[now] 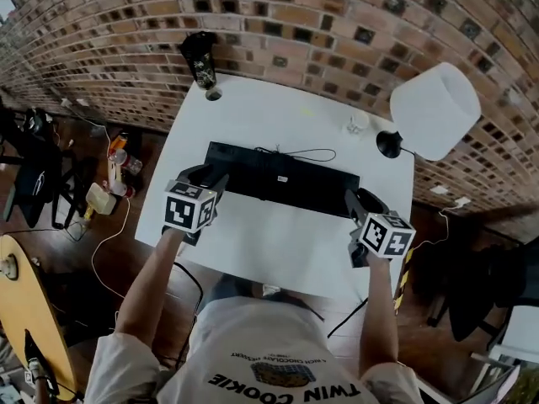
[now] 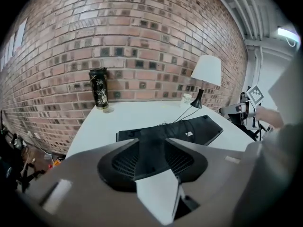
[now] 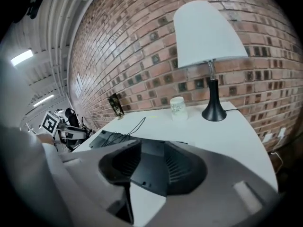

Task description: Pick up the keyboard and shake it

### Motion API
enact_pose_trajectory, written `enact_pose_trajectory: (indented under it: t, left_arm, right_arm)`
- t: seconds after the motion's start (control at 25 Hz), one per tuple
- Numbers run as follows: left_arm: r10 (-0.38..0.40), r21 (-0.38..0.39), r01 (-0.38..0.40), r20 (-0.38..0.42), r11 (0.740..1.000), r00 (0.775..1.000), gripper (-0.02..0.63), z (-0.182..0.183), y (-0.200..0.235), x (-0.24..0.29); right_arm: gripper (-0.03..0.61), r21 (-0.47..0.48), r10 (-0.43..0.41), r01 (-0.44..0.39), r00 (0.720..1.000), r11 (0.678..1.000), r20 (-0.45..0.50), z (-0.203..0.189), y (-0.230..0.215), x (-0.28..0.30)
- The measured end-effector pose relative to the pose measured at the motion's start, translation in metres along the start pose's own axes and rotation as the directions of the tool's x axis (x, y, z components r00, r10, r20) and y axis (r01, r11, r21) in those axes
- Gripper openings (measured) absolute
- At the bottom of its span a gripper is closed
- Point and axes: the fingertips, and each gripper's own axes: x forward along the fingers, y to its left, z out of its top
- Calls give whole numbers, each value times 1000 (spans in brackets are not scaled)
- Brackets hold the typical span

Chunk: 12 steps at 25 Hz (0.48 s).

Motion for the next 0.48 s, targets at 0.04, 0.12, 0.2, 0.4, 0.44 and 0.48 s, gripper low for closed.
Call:
enact_pose_trajectory:
  t: [0.04,0.12,0.2,0.4,0.44,0.48]
  left_arm:
    - [-7,-3,7,-13,1000,1000,180,0,8,7]
    - [-18,-10,17,-38,1000,999,196,0,27,17]
    - [-36,-24,34,-58,999,998,216,1,45,26]
    - [-142,-114,129,-118,985,983,266,-7,69,47]
    - [-163,-140,145,-127,980,978,279,-8,73,51]
    - [-187,-168,164,-132,972,973,299,-9,75,55]
  right_arm:
    - [153,13,-3,3,1000,1000,-9,0,-7,4]
    - [201,37,4,-3,999,999,-33,-2,-18,12]
    - [217,53,5,-2,998,999,-56,-5,-29,19]
    - [232,115,-9,21,994,993,-109,-13,-49,31]
    - [232,123,-2,17,993,992,-119,-13,-50,37]
    - [232,134,9,9,991,991,-131,-13,-51,43]
